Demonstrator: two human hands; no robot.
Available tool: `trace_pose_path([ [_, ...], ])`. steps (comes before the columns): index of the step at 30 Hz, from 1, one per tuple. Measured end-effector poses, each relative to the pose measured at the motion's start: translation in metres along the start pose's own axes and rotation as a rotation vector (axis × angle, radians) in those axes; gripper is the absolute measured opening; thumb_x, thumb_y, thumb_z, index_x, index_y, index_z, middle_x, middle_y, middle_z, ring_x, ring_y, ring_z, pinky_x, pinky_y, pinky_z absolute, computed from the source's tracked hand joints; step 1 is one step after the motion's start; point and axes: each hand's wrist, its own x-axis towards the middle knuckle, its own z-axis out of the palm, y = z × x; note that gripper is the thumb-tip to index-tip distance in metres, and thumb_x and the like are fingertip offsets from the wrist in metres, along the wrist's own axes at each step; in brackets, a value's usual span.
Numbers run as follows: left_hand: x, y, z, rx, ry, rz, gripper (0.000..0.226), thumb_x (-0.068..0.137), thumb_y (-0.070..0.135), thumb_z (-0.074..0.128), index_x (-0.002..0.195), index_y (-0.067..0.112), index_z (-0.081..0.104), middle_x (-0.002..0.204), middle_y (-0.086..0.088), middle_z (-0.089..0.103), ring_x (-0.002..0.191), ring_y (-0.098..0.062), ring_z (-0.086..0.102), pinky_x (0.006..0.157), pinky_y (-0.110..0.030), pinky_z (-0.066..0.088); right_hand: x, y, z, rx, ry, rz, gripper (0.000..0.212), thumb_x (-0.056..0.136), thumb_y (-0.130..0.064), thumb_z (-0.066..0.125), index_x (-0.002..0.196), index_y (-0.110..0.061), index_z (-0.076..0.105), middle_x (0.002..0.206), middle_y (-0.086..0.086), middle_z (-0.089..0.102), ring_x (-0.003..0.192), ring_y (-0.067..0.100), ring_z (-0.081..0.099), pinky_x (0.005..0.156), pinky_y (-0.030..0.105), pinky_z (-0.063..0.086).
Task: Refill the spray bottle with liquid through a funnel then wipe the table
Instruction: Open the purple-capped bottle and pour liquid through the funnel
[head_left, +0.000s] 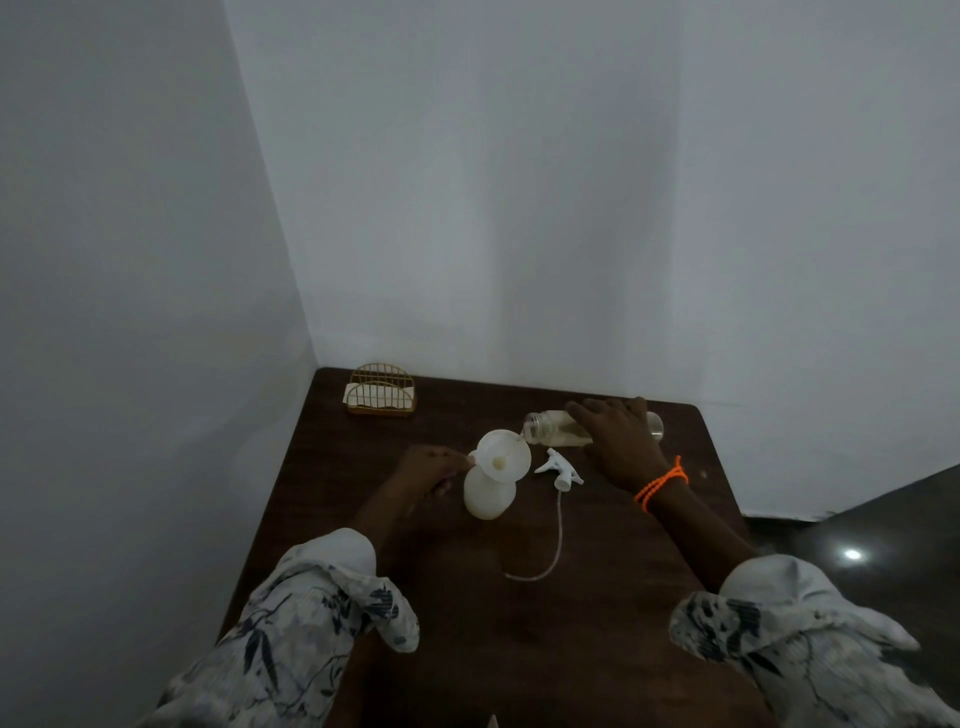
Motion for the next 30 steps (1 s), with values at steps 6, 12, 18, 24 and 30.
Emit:
trace_pose_path([
  [6,0.0006,-0.0009,-0.0011,0.006,0.007,0.006,0.019,0.091,0.025,0.074,0.106,0.013,0.075,0.067,-0.005,0.062,0.058,-0.014,0.053,0.05,-0.025,0.044,0.0008,-0.0001,-0.0016,0.009,0.011,-0.006,0.058,0.084,-0.029,0.069,0.139,-0.025,0.051,0.128,0.002,0.063,0.112,0.028,0.061,0.094,0.047,0.034],
  [12,-0.0002,-0.0005,-0.0026,-0.005,-0.001,0.021,0.014,0.092,0.024,0.073,0.103,0.015,0.075,0.073,-0.007,0.063,0.06,-0.015,0.053,0.052,-0.025,0.044,0.0004,-0.0004,-0.0016,0.013,0.021,0.0,0.057,0.083,-0.03,0.07,0.136,-0.025,0.053,0.125,0.002,0.065,0.109,0.028,0.062,0.092,0.046,0.035],
  [18,0.0005,0.0013,-0.0018,0.01,-0.013,0.029,0.017,0.092,0.025,0.073,0.105,0.014,0.074,0.072,-0.007,0.063,0.058,-0.015,0.052,0.052,-0.025,0.043,0.0008,0.0006,-0.0041,0.006,0.014,0.002,0.058,0.084,-0.031,0.07,0.138,-0.025,0.051,0.127,0.002,0.064,0.112,0.028,0.061,0.095,0.047,0.034],
  [24,0.0015,0.0,-0.0014,-0.015,-0.008,0.014,0.017,0.091,0.025,0.074,0.104,0.014,0.076,0.067,-0.007,0.062,0.057,-0.015,0.052,0.052,-0.027,0.043,0.0012,0.0011,-0.0041,-0.003,0.005,0.006,0.06,0.082,-0.03,0.072,0.137,-0.028,0.049,0.127,-0.001,0.064,0.112,0.026,0.061,0.095,0.047,0.034],
  [30,0.0014,0.0019,-0.001,-0.018,-0.002,0.021,0.015,0.09,0.025,0.075,0.101,0.014,0.076,0.065,-0.005,0.062,0.056,-0.014,0.052,0.051,-0.026,0.044,0.0006,0.0022,-0.0053,0.005,0.01,0.003,0.059,0.083,-0.028,0.071,0.139,-0.026,0.05,0.128,0.001,0.063,0.113,0.028,0.06,0.095,0.048,0.033],
])
